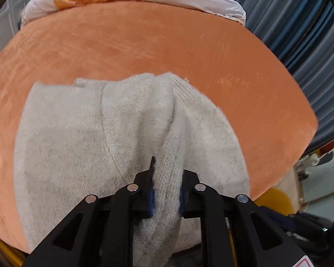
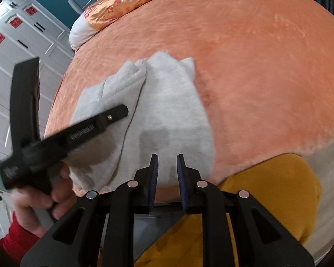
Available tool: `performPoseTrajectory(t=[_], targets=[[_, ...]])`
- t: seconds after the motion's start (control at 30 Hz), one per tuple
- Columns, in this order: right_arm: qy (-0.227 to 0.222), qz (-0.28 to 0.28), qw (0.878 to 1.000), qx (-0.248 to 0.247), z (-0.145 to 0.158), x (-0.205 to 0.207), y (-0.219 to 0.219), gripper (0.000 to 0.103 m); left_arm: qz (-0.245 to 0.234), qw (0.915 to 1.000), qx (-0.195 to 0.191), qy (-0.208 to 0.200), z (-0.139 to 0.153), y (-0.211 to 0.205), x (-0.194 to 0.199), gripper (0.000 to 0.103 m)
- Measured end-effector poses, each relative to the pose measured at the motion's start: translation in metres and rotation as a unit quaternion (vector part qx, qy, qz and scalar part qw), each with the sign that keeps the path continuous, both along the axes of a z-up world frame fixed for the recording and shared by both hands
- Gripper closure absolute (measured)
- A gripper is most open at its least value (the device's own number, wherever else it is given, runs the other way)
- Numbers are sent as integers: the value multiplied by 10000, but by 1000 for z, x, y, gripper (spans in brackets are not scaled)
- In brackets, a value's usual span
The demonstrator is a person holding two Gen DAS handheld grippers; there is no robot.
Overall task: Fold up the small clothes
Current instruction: 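Lift the hem with both grippers and fold it over toward the collar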
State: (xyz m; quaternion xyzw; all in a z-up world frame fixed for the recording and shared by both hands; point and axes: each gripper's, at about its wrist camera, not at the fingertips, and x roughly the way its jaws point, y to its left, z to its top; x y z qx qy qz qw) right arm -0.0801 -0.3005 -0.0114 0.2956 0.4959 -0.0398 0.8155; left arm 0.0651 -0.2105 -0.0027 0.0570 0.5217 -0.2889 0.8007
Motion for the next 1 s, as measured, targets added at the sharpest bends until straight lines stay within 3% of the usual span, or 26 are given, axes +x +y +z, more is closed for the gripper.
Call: performPoseTrajectory(t=[0.07, 0.1, 0.17, 0.23, 0.3, 0.4, 0.6, 0.63, 0.67, 0.7, 0.77, 0.9, 0.97, 1.0], targets=[[-53, -4, 10000, 27, 3, 2, -4, 82, -17, 9998, -177, -130, 17, 6, -9, 72], [-104, -12, 9999, 43, 7, -2, -7, 74, -80, 9993, -337, -151, 25, 14, -14, 65], [-310, 17, 9994, 130, 19, 0, -10, 61, -97, 9980, -560, -284, 42, 33, -23, 32], [-469, 54, 9986, 239, 27, 8, -9, 48, 33, 9963, -670, -544, 58, 71, -36, 24], [-641, 140, 9971, 391, 34, 21, -4, 34, 123, 9964, -532, -648, 59, 95, -42, 21], [-569, 289, 9968, 480, 29, 48, 11, 27, 378, 9973, 65, -626, 39, 130, -51, 21], [23, 531, 9972, 530, -2, 89, 40, 27, 610, 9974, 366, 77, -4, 160, -58, 21], [69, 606, 9968, 525, -6, 93, 46, 28, 597, 9974, 400, 115, -7, 160, -57, 21], [87, 689, 9965, 473, -6, 95, 52, 42, 617, 9970, 463, 71, -11, 159, -54, 21], [108, 788, 9960, 398, -6, 97, 56, 64, 632, 9968, 491, 6, -14, 159, -54, 21], [-53, 956, 9952, 209, 7, 100, 60, 84, 660, 9956, 651, -132, -19, 155, -48, 21], [-1224, 883, 9859, 715, 63, 86, 34, 87, 654, 9943, 819, -208, -25, 154, -42, 24], [-1467, 717, 9839, 724, 70, 77, 15, 87, 746, 9930, 896, -177, -28, 159, -40, 26], [-1372, 620, 9864, 666, 63, 76, 6, 87, 796, 9928, 880, -130, -32, 163, -36, 27]])
